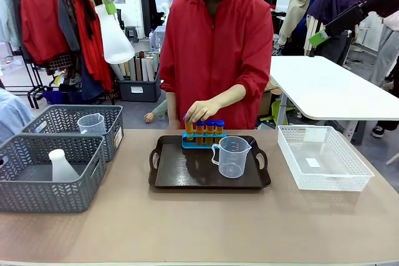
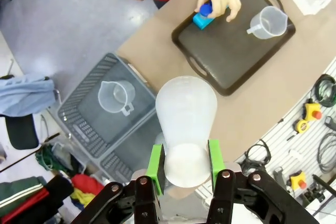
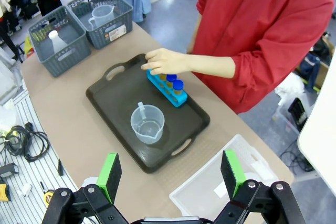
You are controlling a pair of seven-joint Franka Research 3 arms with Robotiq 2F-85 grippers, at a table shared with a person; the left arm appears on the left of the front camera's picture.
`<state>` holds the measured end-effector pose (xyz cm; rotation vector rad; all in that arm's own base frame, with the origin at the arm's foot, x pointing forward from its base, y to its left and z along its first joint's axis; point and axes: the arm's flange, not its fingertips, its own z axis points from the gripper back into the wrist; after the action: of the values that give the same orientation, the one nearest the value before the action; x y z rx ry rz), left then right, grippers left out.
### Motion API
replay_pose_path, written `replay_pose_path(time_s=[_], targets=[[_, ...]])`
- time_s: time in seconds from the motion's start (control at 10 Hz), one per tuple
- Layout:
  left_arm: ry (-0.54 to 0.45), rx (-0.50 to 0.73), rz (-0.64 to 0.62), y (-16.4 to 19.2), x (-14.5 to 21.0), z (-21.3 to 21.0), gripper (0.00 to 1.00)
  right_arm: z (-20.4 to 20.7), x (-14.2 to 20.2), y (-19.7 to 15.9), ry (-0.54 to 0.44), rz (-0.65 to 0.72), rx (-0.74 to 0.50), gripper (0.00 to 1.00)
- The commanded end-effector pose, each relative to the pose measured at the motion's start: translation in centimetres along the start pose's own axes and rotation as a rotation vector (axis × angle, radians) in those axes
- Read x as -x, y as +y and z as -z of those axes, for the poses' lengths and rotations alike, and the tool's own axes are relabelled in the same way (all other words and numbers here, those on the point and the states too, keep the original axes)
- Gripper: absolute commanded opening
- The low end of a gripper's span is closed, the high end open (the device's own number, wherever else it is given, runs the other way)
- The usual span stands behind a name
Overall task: Prepare the laboratory tools.
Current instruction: Pick up one Small flask and place it on the Handle tray.
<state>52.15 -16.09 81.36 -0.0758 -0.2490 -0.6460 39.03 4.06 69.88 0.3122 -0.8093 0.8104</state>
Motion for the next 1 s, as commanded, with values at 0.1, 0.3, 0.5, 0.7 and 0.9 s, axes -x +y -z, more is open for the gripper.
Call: replay_pose_path(time_s=[0.1, 0.3, 0.5, 0.7, 0.9], targets=[[-0.006, 0.007, 0.005, -0.18, -0.21, 0.12, 0.00, -0.09, -0.05, -0.06, -0.010, -0.003, -0.010, 1.00], [-0.006, 0.007, 0.005, -0.18, -0.21, 0.12, 0.00, -0.09, -0.05, -0.06, -0.010, -0.003, -0.010, 1.00], [-0.006, 0.007, 0.005, -0.18, -0.21, 0.12, 0.00, -0.09, -0.05, -0.06, -0.010, -0.003, -0.010, 1.00], [-0.006, 0.007, 0.005, -0.18, -0.21, 0.12, 0.00, -0.09, -0.05, -0.06, -0.010, -0.003, -0.010, 1.00], [-0.006, 0.007, 0.005, -0.18, -0.21, 0.12, 0.00, -0.09, -0.05, -0.06, -0.010, -0.003, -0.010, 1.00]])
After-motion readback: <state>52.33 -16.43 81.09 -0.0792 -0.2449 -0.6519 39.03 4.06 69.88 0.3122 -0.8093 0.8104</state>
